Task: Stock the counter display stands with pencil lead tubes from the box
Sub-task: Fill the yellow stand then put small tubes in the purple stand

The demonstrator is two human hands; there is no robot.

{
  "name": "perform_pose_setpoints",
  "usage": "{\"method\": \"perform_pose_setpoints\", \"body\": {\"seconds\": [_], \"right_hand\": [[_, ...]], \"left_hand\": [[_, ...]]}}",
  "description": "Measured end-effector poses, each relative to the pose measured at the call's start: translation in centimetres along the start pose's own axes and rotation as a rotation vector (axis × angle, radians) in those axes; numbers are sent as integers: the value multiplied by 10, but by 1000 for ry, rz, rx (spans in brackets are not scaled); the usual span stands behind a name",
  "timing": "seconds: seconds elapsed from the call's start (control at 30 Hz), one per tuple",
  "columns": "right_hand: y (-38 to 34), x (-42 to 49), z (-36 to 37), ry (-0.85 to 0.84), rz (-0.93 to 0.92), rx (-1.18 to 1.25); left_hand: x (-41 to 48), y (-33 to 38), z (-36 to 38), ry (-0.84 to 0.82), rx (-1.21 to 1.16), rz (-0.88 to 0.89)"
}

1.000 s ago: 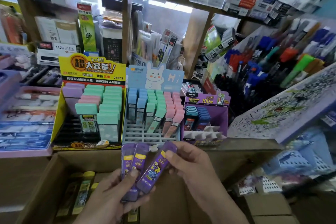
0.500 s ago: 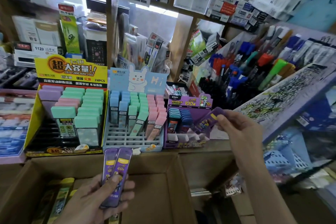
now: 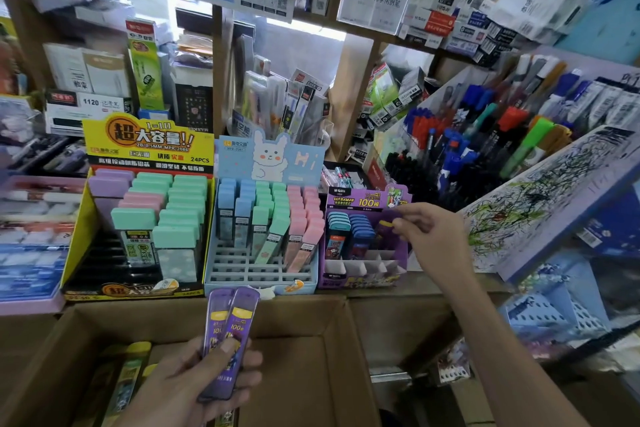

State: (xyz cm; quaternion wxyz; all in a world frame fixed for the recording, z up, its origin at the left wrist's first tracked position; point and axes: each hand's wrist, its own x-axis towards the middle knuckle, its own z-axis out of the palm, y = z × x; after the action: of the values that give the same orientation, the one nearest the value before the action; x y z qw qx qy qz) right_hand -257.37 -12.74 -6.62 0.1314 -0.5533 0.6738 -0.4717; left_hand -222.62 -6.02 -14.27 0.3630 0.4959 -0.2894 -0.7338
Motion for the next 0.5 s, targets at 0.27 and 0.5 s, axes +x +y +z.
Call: {"method": "perform_pose_setpoints", "body": {"seconds": [0.27, 0.5], "right_hand": [[1, 7, 12, -5, 90, -28], [3, 3, 20, 13, 165, -8]], "left_hand": [[0, -2, 1, -19, 21, -7], [1, -4, 2, -49, 21, -23]]}}
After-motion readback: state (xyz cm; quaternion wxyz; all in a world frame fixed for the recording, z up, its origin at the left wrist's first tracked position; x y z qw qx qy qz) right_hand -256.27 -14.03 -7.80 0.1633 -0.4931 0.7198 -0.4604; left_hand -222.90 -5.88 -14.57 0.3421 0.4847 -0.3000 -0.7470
